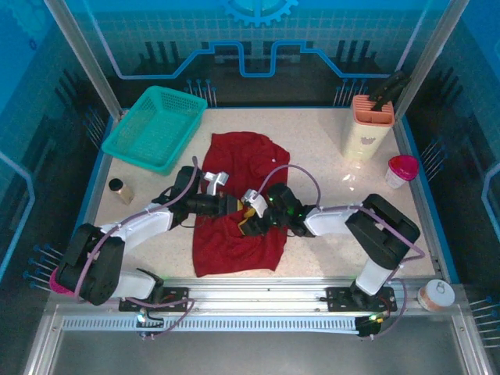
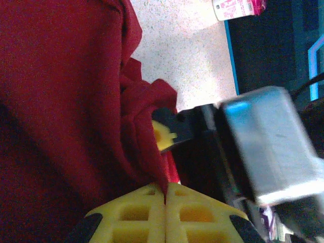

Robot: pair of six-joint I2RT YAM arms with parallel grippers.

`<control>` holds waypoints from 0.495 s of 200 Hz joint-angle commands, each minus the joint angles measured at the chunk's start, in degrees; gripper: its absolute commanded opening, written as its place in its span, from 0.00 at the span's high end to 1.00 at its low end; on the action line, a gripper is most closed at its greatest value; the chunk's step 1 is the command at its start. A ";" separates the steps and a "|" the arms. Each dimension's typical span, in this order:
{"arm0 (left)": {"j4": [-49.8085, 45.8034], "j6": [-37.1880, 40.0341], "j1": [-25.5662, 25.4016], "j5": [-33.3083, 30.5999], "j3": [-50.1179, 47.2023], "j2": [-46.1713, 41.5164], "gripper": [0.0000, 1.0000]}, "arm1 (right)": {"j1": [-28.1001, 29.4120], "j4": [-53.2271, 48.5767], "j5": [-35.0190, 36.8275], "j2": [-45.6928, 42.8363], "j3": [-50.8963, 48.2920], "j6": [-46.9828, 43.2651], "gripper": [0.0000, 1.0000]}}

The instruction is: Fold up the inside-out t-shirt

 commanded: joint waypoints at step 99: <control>-1.52 5.52 1.79 -16.65 -2.21 4.10 1.00 | 4.74 -2.18 7.52 -20.05 -6.03 -5.00 1.00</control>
